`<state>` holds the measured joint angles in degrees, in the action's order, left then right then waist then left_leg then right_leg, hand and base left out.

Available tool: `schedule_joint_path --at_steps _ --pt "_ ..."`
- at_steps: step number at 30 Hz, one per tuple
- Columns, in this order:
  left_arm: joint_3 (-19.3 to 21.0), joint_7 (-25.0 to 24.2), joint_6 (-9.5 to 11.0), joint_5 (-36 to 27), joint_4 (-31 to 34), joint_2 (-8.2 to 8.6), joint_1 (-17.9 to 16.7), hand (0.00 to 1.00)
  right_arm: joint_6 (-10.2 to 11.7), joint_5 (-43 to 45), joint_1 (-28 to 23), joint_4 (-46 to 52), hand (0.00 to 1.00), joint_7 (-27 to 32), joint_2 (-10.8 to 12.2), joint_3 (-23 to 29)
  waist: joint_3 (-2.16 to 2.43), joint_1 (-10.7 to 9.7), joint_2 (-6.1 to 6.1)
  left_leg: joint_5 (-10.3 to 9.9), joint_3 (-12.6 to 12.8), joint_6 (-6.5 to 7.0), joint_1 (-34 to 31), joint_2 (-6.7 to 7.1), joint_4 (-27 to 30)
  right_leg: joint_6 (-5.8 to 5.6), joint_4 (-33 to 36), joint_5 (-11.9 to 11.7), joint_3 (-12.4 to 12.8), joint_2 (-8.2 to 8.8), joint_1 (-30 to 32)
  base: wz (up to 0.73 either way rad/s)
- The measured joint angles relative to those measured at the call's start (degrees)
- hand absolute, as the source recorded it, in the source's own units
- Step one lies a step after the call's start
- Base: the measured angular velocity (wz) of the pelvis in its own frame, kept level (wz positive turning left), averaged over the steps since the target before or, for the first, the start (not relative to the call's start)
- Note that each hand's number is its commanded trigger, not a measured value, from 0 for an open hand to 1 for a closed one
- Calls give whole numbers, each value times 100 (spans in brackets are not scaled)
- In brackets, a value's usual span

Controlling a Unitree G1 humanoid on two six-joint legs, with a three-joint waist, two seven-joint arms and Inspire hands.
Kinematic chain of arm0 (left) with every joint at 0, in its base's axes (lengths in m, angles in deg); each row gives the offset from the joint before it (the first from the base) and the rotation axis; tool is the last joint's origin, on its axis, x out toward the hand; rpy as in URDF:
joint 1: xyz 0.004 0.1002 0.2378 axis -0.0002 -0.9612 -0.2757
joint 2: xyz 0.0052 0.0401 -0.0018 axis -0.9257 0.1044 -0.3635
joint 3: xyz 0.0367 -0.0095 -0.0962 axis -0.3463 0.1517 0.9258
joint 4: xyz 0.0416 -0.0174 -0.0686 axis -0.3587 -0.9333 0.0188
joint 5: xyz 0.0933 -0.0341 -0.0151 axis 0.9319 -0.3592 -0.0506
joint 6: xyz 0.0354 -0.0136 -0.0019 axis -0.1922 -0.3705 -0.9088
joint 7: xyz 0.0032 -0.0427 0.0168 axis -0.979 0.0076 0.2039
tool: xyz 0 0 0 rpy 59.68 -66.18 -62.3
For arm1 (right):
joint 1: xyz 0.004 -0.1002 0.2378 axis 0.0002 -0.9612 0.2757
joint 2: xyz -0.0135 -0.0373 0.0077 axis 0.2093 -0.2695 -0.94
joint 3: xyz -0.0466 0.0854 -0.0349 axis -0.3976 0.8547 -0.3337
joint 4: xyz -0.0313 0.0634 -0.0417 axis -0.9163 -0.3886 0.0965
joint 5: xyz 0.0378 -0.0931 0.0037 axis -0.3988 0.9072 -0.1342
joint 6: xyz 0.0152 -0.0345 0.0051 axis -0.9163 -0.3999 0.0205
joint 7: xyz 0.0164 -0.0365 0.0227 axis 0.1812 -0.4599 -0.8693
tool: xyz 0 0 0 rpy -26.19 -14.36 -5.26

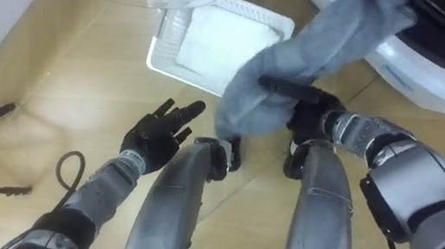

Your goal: Put towel into washing machine

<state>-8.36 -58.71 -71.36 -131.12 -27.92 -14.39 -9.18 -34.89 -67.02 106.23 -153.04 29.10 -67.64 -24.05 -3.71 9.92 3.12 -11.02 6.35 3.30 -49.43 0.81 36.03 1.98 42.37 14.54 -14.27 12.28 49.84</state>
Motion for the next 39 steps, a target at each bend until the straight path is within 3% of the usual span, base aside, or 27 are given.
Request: schedule_joint_path --at_steps 2,3,5,6,8,11,13,18,19,20,24,31,39 --pt "74 122 2 -113 362 -268 -229 0 -24 -521 20 234 100 104 -31 379 21 -137 -177 0 18 -1 -2 -1 79 17 86 17 9 21 22 2" --pt "133 138 9 -114 434 -319 -288 0 -27 -631 31 307 100 153 -44 471 29 -183 -230 1 19 -2 -1 -1 82 21 101 20 17 28 22 0" --pt "151 301 15 -110 753 -578 -481 0 -42 -1195 85 660 100 397 -211 691 34 -367 -407 -6 7 -7 -3 -22 195 32 115 20 -3 -13 -36 0" --pt "143 346 13 -110 800 -626 -518 0 -39 -1270 123 678 100 437 -256 748 52 -410 -442 -8 1 -5 3 -27 209 31 108 19 -4 -27 -56 0" --pt "130 547 10 -101 883 -753 -627 0 -39 -1495 273 794 100 663 -322 944 140 -564 -621 -28 0 3 36 -29 235 29 130 15 -10 -40 -112 0" --pt "152 751 7 119 994 -776 -679 0 -208 -1632 371 832 100 1030 -324 1109 136 -604 -793 -33 -12 10 128 -52 265 16 104 7 -30 -60 -254 4" --pt "165 854 3 126 1181 -776 -742 0 -266 -1633 386 814 100 1237 -325 1167 136 -627 -826 -30 -23 31 153 -87 265 -6 59 -6 -77 -49 -315 6" --pt "399 979 -6 353 1299 -714 -785 0 -402 -1631 564 827 100 1714 -325 1343 127 -825 -904 5 -12 120 156 20 233 -89 87 -12 -77 75 -317 8" --pt "485 997 -8 465 1299 -730 -783 0 -469 -1631 574 825 61 1797 -325 1342 125 -872 -964 -5 -3 143 172 47 245 -113 134 2 -71 105 -312 9" --pt "577 1008 -5 580 1303 -728 -786 0 -496 -1631 582 818 0 1869 -326 1345 121 -926 -1001 -15 -1 160 176 75 260 -135 166 22 -79 144 -317 10" --pt "690 1059 -3 676 1317 -732 -751 0 -540 -1629 695 722 0 2080 -326 1465 95 -992 -1049 -78 58 243 158 97 346 -213 236 77 -16 181 -298 3" --pt "957 1267 17 682 1548 -742 -789 0 -542 -1662 964 565 0 2815 -370 2337 95 -1225 -1047 -155 196 374 99 98 404 -324 256 122 -53 274 -284 5" --pt "950 1708 46 921 1649 -482 -696 0 -424 -1625 1289 134 0 3960 -714 2481 92 -1268 -1027 -181 268 415 82 104 423 -360 327 147 -106 341 -289 4"
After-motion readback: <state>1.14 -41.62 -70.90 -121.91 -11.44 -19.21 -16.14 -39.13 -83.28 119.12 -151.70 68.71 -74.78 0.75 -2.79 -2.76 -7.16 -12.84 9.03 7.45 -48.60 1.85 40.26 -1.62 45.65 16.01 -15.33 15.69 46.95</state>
